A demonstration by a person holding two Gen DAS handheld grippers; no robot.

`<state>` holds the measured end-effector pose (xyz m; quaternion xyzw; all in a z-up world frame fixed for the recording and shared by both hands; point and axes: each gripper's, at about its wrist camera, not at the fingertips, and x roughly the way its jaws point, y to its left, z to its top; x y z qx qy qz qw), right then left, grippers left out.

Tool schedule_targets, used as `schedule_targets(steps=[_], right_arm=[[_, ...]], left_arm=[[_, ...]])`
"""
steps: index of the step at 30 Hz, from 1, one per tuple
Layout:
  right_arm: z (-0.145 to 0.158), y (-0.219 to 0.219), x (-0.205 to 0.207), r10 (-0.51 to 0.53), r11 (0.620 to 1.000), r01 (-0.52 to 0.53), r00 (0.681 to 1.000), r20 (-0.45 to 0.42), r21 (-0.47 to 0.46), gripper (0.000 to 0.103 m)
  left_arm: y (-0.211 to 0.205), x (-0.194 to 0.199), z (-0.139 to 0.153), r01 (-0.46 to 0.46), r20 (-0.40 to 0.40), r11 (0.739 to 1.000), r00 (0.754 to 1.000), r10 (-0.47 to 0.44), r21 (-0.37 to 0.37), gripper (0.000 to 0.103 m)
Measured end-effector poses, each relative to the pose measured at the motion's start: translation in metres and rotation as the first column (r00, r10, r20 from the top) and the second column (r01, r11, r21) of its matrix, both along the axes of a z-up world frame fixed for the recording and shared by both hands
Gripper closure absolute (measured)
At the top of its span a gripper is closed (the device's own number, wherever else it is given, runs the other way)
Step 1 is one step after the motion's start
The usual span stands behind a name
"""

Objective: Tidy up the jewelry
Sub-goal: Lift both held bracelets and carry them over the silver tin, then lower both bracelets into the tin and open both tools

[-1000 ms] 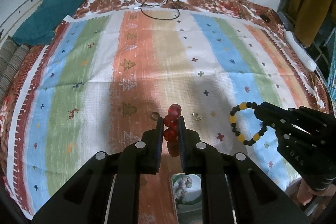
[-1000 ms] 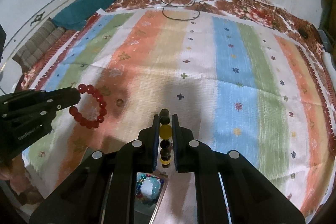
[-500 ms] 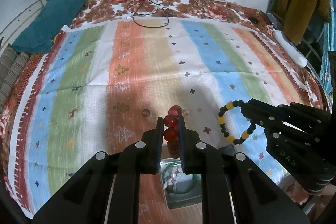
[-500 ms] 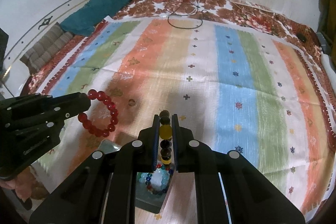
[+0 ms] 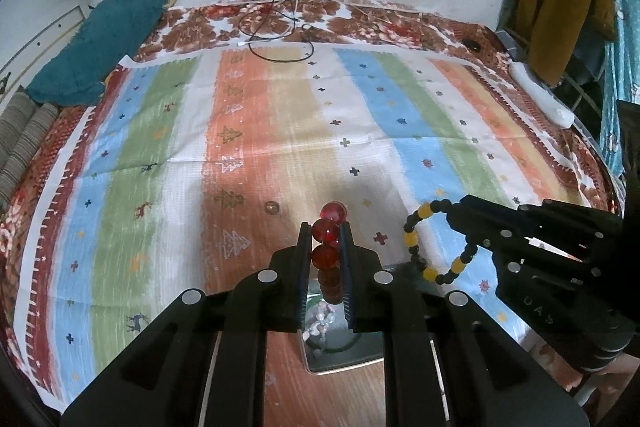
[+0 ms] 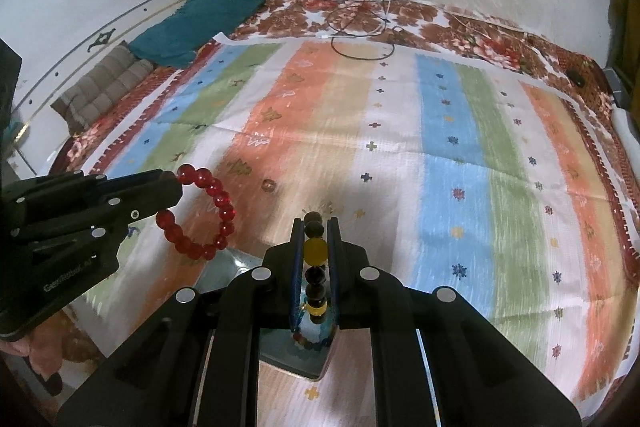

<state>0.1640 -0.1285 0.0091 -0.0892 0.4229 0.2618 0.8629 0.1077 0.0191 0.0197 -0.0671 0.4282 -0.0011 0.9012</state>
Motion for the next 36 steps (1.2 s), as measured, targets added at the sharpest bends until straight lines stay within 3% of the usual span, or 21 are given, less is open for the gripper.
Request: schedule_targets(steps=[20,28,29,32,36], right_arm=[[-0.002,-0.006,-0.028,0.017,1.0,-0.017,1.0,0.0,0.013,0.091],[-0.008,-0.005,-0.025,-0.007,1.0,0.007,1.0,-0.029,0.006,0.09],[-0.009,-0.006,-0.023,-0.015,1.0,0.015,0.999,-0.032,0.001,0.089],[-0.009,-0.011,-0.016,-0.042,0.999,0.042,0.999,-0.036,0.001,0.074],[-0.014,-0.013,-0.008,-0.053,0.999,0.052,0.997,-0.051,-0.016,0.073]], left_arm=[[-0.015,-0.033,-0.002,0.025,0.017,0.999,1.0,-0.026,0.022,0.09],[-0.018,-0.031,-0.008,0.03,-0.012,0.999,0.999,-0.029,0.034,0.088],[-0.017,-0.03,-0.008,0.017,-0.013,0.999,1.0,-0.016,0.041,0.086],[-0.012,-0.029,-0.007,-0.003,-0.016,0.999,1.0,0.004,0.036,0.079],[-0.002,-0.025,-0.013,-0.029,-0.039,0.999,0.999,0.031,0.033,0.074]])
